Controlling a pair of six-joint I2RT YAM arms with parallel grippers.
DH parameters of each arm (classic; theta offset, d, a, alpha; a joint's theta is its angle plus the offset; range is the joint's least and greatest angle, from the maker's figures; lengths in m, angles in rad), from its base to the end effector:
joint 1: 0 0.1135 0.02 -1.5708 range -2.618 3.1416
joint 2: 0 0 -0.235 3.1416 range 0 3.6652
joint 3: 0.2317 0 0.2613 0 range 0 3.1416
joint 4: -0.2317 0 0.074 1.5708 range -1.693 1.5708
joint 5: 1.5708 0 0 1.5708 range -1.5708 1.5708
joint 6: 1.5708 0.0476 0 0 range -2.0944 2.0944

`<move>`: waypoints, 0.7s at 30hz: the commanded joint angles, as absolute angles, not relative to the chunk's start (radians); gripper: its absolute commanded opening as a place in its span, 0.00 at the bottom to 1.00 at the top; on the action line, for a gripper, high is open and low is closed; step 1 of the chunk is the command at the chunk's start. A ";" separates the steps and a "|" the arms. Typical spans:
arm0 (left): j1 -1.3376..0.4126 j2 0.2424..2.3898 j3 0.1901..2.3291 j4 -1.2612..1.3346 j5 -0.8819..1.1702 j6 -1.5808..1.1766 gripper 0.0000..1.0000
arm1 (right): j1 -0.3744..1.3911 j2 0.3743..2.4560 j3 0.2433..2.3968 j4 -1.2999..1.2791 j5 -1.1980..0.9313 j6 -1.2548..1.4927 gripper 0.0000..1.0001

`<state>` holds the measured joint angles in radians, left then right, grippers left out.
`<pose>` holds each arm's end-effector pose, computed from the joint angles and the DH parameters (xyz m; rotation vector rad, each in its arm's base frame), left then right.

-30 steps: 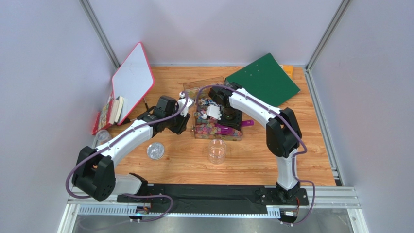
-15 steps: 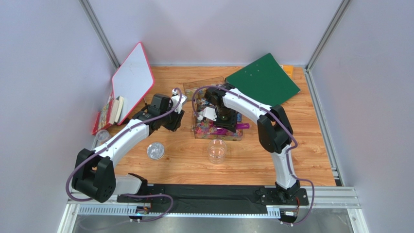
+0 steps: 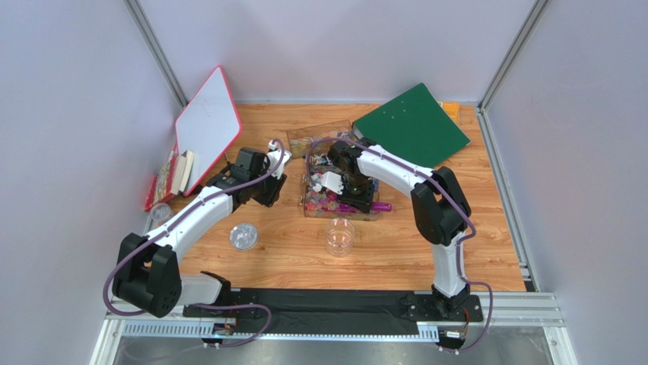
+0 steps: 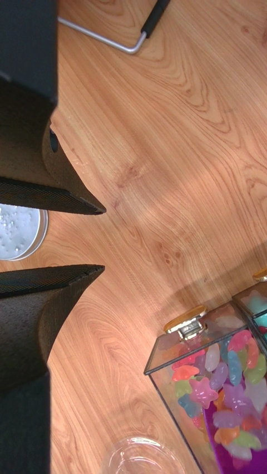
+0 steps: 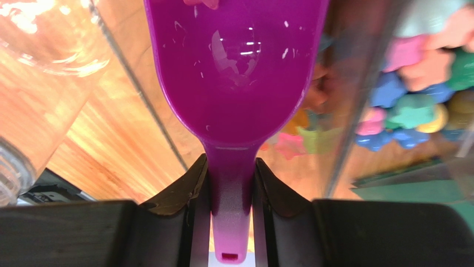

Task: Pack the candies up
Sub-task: Scoop the fake candies from the storage box.

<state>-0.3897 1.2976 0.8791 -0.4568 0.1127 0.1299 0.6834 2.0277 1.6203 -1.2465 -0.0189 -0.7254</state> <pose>0.2672 -0.1155 0.1981 0.6790 2.3592 -0.2525 0.2870 0.2349 0.1575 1.9798 -2.3316 -0.0316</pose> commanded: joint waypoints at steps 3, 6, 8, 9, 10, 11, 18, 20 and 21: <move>-0.377 1.275 0.945 -0.491 0.103 0.198 0.45 | 0.698 1.927 1.500 -1.135 -0.147 -0.727 0.00; -0.377 1.278 0.963 -0.502 0.103 0.219 0.45 | 0.696 1.931 1.500 -1.091 -0.155 -0.709 0.00; -0.377 1.284 0.976 -0.508 0.100 0.228 0.45 | 0.687 1.927 1.502 -1.063 -0.167 -0.696 0.00; -0.377 1.287 0.979 -0.509 0.100 0.230 0.45 | 0.681 1.925 1.508 -1.048 -0.170 -0.686 0.00; -0.377 1.295 0.988 -0.514 0.100 0.232 0.45 | 0.680 1.922 1.512 -1.043 -0.179 -0.683 0.00; -0.377 1.296 0.991 -0.517 0.098 0.230 0.45 | 0.669 1.914 1.511 -1.034 -0.183 -0.683 0.00; -0.376 1.324 1.035 -0.535 0.094 0.236 0.45 | 0.643 1.812 1.414 -0.896 -0.212 -0.681 0.00; -0.376 1.330 1.045 -0.540 0.091 0.238 0.45 | 0.638 1.784 1.376 -0.874 -0.212 -0.673 0.00; -0.376 1.335 1.055 -0.548 0.089 0.239 0.45 | 0.637 1.773 1.362 -0.853 -0.215 -0.670 0.00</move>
